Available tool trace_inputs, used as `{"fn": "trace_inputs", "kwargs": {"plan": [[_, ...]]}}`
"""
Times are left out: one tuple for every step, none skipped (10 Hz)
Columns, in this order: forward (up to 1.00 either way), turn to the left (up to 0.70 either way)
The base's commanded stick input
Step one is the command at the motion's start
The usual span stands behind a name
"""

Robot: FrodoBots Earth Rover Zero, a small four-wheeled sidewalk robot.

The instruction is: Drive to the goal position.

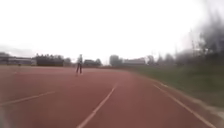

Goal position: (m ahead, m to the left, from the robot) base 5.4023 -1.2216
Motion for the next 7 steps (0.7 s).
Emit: {"fn": "trace_inputs", "kwargs": {"plan": [[0.7, -0.3], [0.7, -0.33], [0.7, -0.32], [0.7, -0.31], [0.7, -0.31], [0.7, -0.3], [0.7, -0.29]]}}
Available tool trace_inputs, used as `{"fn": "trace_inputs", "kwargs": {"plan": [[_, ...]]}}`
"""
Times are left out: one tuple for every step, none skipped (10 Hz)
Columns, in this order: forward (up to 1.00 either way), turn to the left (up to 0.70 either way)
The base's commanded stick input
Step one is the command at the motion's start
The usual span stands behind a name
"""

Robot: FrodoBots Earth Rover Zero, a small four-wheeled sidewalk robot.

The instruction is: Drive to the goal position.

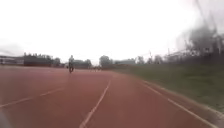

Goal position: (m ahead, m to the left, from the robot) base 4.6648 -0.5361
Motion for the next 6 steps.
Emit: {"fn": "trace_inputs", "kwargs": {"plan": [[0.7, -0.26], [0.7, -0.35], [0.7, -0.35], [0.7, -0.35], [0.7, -0.34], [0.7, -0.33]]}}
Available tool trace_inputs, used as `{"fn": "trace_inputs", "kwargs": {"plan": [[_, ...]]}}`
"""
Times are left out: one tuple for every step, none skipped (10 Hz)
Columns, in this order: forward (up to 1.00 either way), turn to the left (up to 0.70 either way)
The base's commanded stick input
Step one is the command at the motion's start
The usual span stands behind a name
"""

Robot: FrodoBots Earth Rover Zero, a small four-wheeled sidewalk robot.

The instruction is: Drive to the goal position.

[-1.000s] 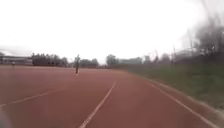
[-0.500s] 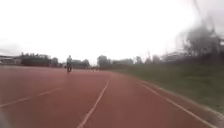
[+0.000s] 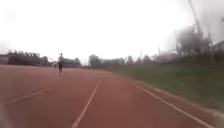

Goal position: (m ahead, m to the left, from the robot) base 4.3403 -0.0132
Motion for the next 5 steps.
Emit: {"fn": "trace_inputs", "kwargs": {"plan": [[0.7, -0.11], [0.7, 0.0], [0.7, 0.0], [0.7, 0.0], [0.7, 0.0]]}}
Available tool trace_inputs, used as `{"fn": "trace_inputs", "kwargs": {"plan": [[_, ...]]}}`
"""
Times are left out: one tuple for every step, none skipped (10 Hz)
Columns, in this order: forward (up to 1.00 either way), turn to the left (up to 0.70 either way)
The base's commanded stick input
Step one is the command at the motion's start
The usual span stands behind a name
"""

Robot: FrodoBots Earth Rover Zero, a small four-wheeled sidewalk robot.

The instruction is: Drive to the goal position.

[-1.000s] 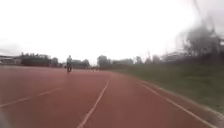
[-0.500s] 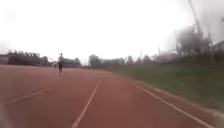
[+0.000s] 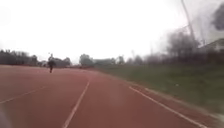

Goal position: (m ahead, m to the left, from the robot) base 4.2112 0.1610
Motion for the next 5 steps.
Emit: {"fn": "trace_inputs", "kwargs": {"plan": [[0.7, 0.0], [0.7, 0.0], [0.7, 0.0], [0.7, 0.0], [0.7, 0.0]]}}
